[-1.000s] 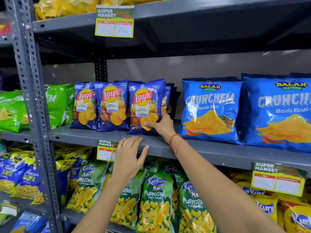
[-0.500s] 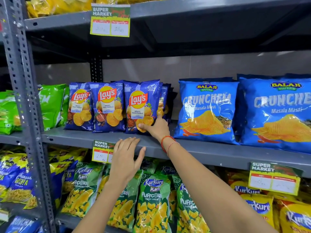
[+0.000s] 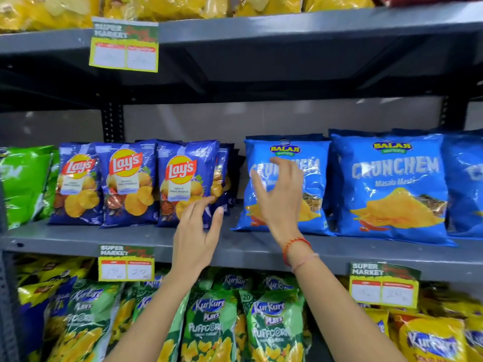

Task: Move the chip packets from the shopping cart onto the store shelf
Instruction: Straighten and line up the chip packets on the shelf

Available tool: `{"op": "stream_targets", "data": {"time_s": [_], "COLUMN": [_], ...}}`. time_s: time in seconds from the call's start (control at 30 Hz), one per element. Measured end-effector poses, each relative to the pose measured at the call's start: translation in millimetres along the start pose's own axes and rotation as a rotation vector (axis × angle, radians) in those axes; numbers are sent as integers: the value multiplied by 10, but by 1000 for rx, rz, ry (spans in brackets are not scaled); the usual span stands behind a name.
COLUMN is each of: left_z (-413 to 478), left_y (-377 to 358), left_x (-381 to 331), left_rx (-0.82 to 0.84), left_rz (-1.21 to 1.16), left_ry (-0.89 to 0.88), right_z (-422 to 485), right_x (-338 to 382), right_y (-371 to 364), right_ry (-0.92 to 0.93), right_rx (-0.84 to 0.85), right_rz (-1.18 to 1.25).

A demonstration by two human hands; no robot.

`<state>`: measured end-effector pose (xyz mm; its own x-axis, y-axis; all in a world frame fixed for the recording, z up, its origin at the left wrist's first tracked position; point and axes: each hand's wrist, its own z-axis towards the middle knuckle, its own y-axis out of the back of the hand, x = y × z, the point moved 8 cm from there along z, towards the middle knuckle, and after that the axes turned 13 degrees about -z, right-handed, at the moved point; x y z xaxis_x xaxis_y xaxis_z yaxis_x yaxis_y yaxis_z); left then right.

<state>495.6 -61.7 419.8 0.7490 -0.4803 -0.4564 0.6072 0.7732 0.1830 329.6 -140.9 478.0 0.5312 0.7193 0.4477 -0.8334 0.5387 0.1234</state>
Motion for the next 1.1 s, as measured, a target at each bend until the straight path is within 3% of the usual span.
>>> {"op": "stream_targets", "data": {"time_s": [0.07,0.13,0.2,0.33,0.43,0.53,0.7,1.1], "left_z": [188,391,577,756,801,812,787,785], "left_y": [-242,-507,-751,-1158,-1286,-1277,-1275,-1381], "left_x": [-58,-35,49,242,261,268,214,291], "left_rx": [11,21,17,54,7,-111,-161,-69], "left_rz": [-118,-239,-375,-497,-529,-583,-640,-555], "left_ry": [45,154,333,617,589,517,388,328], "right_z": [138,248,317,312,364,426,480,519], "right_x": [-292,-618,-941,-1292,-1275,-1189,-1216,-1349], "right_y": [256,361,281,-32,-130,-131,-87,-172], "right_ry": [-90,-219,-362,-604,-589,-474,-366,-322], "right_rx": [-119,-105,35,309,346,292,200,230], "right_rz": [-108,-183,-147,184,322,293,274,245]}}
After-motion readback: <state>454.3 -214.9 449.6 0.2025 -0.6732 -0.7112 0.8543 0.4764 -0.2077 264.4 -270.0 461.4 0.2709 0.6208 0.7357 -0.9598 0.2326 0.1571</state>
